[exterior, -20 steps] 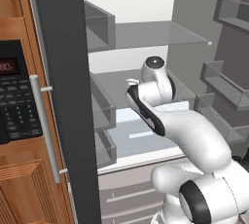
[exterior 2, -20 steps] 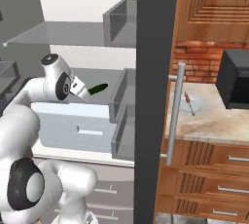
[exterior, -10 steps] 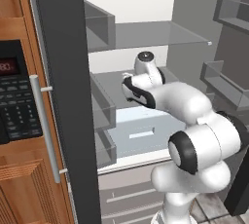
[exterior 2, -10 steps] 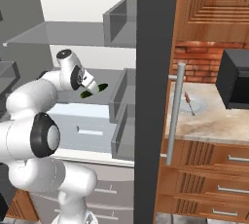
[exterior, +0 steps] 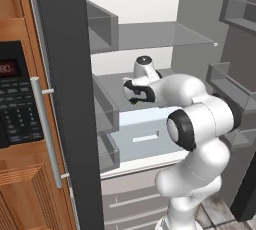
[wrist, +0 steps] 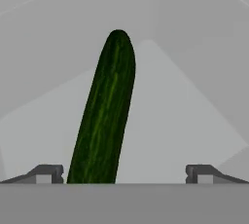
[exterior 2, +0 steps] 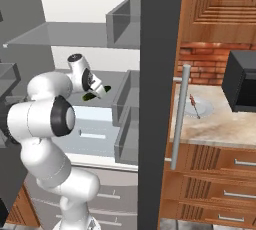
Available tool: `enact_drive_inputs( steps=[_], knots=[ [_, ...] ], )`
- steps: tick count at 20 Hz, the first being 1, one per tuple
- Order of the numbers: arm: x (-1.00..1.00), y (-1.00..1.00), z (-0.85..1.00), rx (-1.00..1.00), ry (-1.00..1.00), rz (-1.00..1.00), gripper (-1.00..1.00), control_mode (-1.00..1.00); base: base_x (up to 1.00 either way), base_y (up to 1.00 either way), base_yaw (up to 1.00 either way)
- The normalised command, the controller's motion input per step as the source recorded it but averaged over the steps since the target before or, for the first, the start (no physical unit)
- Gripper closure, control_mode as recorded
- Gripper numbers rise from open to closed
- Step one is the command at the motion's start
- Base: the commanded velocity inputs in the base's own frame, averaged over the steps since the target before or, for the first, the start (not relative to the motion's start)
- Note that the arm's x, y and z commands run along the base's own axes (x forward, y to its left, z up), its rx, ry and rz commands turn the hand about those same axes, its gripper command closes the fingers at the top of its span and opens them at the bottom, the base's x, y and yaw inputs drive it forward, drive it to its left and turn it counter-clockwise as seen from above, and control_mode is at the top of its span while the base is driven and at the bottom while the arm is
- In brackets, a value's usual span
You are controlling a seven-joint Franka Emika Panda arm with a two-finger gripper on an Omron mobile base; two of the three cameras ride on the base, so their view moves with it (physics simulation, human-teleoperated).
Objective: Place the cold items (lemon wedge and cucumber) from the fridge in one tupperware on the dining counter. Place the warm items (hot dog and kebab skewer) in the stove area in another tupperware.
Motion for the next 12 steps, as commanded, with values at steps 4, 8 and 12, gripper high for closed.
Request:
enact_drive_inputs(
  steps=[4,8,12],
  knots=[
    [0.33,0.0,-0.12,0.0,0.07,0.0,-1.0,-1.0,0.0,0.0,0.0],
    [0.21,0.08,-0.06,0.0,0.06,0.0,-1.0,-1.0,0.0,0.0,0.0],
    [0.05,0.0,-0.17,0.0,0.09,0.0,-1.0,-1.0,0.0,0.0,0.0]
  ],
)
